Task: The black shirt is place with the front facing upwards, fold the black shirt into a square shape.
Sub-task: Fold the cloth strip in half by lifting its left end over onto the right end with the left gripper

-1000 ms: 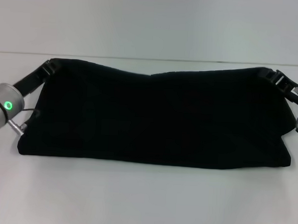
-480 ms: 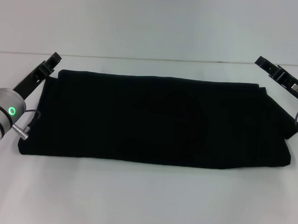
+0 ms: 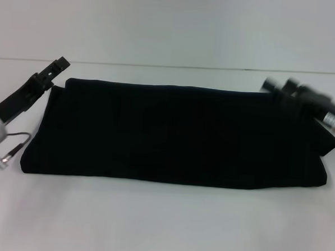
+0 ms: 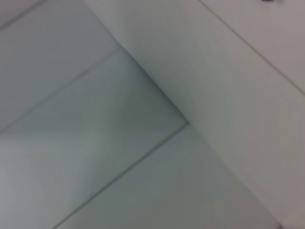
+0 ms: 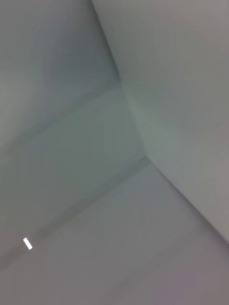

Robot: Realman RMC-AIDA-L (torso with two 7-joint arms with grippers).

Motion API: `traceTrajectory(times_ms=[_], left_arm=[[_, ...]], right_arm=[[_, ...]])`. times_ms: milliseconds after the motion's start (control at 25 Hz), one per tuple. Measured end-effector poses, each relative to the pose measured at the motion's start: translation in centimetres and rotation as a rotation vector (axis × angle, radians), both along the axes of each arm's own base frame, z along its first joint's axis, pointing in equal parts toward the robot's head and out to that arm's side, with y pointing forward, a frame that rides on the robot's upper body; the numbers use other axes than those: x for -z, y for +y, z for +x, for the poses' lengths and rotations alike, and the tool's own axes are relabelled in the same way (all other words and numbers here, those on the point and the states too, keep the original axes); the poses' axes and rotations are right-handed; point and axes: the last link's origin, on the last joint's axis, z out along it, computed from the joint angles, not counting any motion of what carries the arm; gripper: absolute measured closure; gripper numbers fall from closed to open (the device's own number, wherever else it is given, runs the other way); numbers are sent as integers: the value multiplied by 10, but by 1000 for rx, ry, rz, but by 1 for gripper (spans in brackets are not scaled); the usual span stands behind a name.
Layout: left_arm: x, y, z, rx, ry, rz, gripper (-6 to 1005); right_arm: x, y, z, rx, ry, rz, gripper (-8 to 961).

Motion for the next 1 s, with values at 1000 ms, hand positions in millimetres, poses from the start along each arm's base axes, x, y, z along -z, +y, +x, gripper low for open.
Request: traceTrajectory(times_ms=[1000], left_arm=[[-60, -81, -48, -247, -135, -509, 57]], right_arm=[[60, -64, 6, -481, -428, -218, 26]])
